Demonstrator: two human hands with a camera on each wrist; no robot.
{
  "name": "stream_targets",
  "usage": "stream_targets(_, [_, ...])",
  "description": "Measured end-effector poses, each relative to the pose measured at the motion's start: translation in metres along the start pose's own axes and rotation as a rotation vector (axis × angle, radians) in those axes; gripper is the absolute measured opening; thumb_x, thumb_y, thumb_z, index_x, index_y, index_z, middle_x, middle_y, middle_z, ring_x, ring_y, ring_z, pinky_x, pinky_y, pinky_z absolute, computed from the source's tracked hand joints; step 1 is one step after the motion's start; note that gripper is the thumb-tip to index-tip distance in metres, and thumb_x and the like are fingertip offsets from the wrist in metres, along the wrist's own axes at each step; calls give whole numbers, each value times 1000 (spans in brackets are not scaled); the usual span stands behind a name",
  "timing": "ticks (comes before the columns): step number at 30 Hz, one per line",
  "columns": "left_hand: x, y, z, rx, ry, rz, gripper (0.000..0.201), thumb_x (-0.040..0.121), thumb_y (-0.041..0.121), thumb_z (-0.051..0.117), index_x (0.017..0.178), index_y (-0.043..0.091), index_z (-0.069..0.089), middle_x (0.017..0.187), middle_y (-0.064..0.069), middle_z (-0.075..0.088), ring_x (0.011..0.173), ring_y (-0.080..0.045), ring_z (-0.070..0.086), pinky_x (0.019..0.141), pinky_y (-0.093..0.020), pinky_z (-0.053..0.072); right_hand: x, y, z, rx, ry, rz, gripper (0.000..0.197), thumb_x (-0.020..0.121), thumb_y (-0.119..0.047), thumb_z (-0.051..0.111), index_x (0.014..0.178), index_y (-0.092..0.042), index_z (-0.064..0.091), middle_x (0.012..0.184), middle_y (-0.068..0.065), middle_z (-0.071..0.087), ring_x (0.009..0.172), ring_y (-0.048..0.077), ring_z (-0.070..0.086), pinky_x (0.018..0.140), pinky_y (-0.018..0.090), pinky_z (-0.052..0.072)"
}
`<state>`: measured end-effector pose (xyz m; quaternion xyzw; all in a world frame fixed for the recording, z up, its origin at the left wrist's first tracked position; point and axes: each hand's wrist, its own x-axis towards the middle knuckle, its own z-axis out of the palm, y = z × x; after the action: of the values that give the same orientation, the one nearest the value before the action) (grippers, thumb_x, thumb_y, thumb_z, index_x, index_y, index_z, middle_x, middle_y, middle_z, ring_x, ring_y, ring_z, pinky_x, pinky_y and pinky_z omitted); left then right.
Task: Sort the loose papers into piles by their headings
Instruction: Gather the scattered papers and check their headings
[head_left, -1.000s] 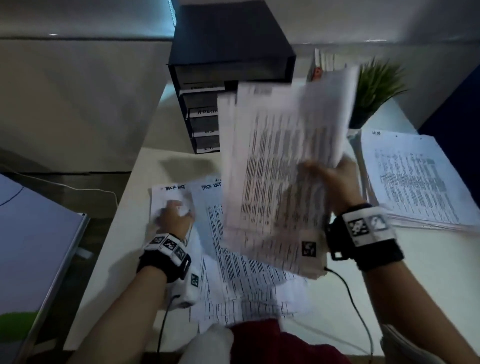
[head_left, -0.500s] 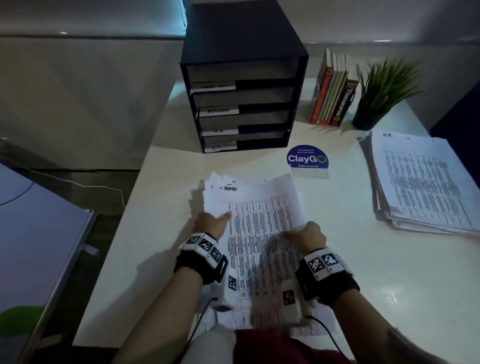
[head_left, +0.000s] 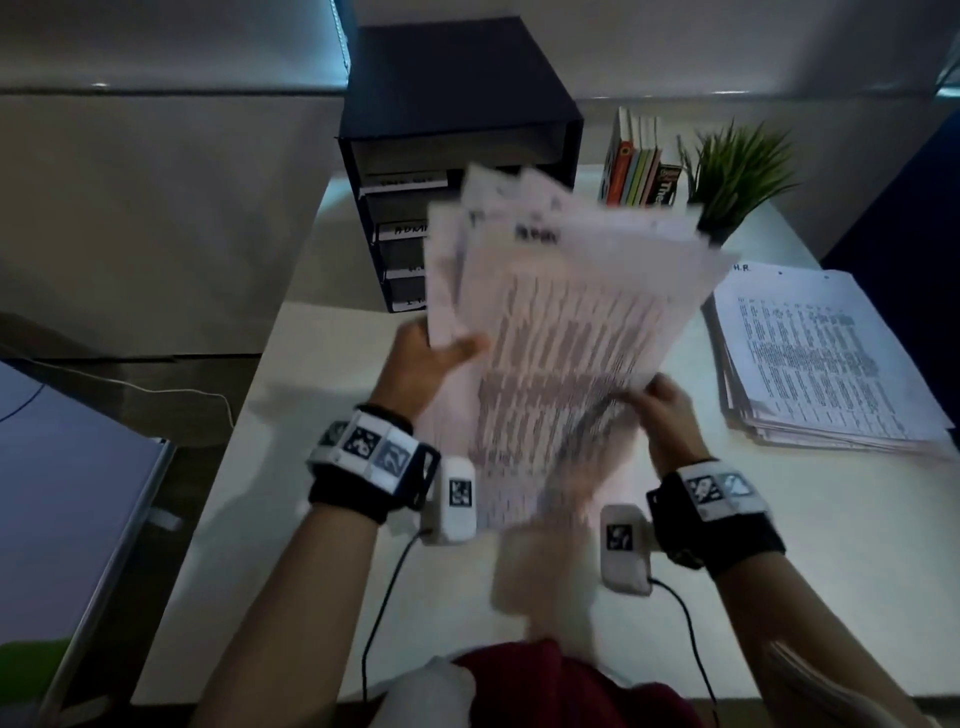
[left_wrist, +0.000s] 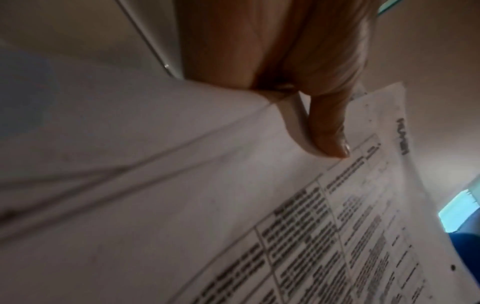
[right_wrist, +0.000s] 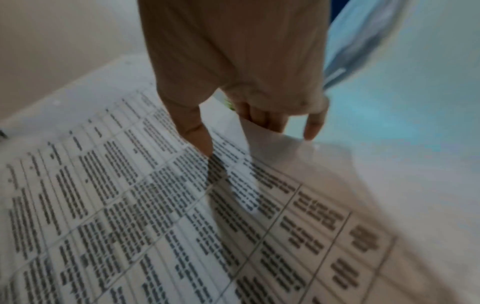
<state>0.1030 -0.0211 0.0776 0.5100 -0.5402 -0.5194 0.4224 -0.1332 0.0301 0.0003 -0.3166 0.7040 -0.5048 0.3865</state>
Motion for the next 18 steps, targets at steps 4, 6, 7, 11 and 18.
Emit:
stream_targets(4, [9,62,-2,-85,195,297,28,82,13,67,106,20,54,99,12,60,88,3,60,82,-9,46,-24,-88,-15,233,9,-480,11,78,1,53,81,-9,50,65,-16,60,66,-2,51,63,13,42])
stream_targets(6, [8,83,-1,-164,233,424,33,83,12,65,109,19,47,94,20,57,81,17,58,76,-4,44,-37,-117,-19,231,9,-686,18,80,-1,48,81,-18,42,78,-9,54,76,6,50,69,19,43])
stream_targets(7, [7,87,-3,-209,233,461,39,80,15,65,112,17,44,93,25,58,80,19,58,75,-4,43,-40,-121,-21,235,2,-746,19,81,-2,48,85,-20,41,85,-4,52,83,11,51,74,24,45])
stream_targets(11, [11,51,-13,-187,239,392,51,72,9,73,113,11,42,89,20,62,79,19,58,72,-6,45,-46,-91,-21,196,-26,-631,33,77,-3,52,97,-25,39,98,-8,52,94,7,52,86,28,46])
stream_targets(18, [-14,-33,12,-213,137,1,35,73,14,73,101,1,59,84,6,63,58,13,60,65,-12,48,-47,-22,1,1,-8,-397,37,80,3,46,117,3,48,109,16,57,96,15,51,74,7,41])
